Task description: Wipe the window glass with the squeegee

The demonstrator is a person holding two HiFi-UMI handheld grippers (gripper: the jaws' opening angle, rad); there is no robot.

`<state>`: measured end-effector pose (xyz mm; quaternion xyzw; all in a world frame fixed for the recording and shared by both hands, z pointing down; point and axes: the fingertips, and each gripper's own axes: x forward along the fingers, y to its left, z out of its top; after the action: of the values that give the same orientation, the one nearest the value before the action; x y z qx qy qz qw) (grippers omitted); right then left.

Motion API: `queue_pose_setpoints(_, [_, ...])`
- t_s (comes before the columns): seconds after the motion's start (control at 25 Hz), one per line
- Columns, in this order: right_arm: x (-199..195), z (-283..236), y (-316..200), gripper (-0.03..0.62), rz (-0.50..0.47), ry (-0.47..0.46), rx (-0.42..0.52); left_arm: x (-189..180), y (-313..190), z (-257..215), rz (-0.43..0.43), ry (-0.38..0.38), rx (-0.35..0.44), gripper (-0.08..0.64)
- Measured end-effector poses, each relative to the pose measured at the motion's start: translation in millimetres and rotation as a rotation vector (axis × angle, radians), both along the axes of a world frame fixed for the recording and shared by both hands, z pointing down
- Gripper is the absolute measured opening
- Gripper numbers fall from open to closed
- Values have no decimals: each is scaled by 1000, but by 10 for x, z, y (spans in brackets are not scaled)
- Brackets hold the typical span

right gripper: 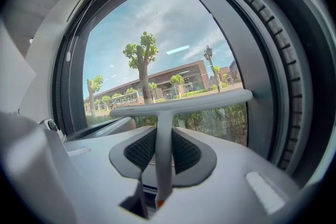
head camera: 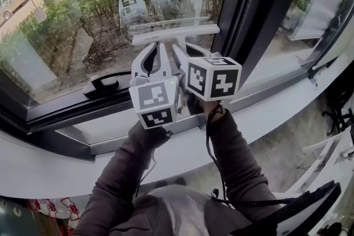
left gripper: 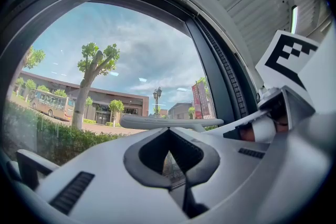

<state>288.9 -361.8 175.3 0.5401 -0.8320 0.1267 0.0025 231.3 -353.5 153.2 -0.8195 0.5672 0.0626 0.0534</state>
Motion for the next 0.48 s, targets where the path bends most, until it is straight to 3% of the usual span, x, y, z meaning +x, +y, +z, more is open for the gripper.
queue_pose_setpoints(0.48, [15,189,20,78,-6,4,-48,29,9,178,5,-6,-44,0])
